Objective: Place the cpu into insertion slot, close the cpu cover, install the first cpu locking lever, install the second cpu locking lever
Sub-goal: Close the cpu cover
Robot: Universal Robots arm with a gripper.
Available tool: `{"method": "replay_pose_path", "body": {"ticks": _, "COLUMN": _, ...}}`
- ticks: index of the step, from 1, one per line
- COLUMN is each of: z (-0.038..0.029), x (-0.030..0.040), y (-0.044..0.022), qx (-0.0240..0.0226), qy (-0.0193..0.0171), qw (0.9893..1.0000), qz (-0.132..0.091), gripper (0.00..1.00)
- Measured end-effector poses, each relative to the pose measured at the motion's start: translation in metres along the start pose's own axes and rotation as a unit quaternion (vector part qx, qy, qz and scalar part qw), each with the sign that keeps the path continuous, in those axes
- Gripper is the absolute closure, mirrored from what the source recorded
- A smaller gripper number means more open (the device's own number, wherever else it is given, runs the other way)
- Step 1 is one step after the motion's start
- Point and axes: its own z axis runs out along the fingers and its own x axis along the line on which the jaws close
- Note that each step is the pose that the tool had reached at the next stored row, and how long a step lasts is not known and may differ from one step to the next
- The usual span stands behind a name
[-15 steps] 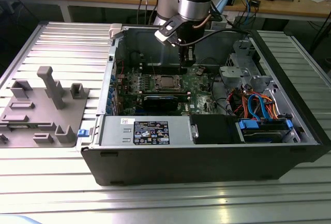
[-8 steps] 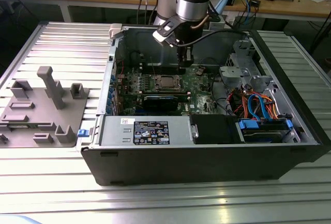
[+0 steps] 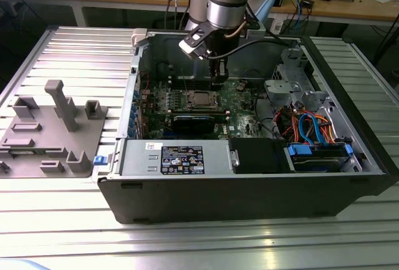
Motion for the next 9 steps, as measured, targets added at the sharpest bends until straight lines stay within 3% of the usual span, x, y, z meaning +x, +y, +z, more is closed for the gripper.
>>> {"method": "replay_pose_path", "body": {"ticks": 9, "z": 0.0004, "x": 0.0000, "y": 0.0000, "qx": 0.0000, "qy": 0.0000, "qw": 1.0000, "qz": 0.000, "gripper": 0.89}}
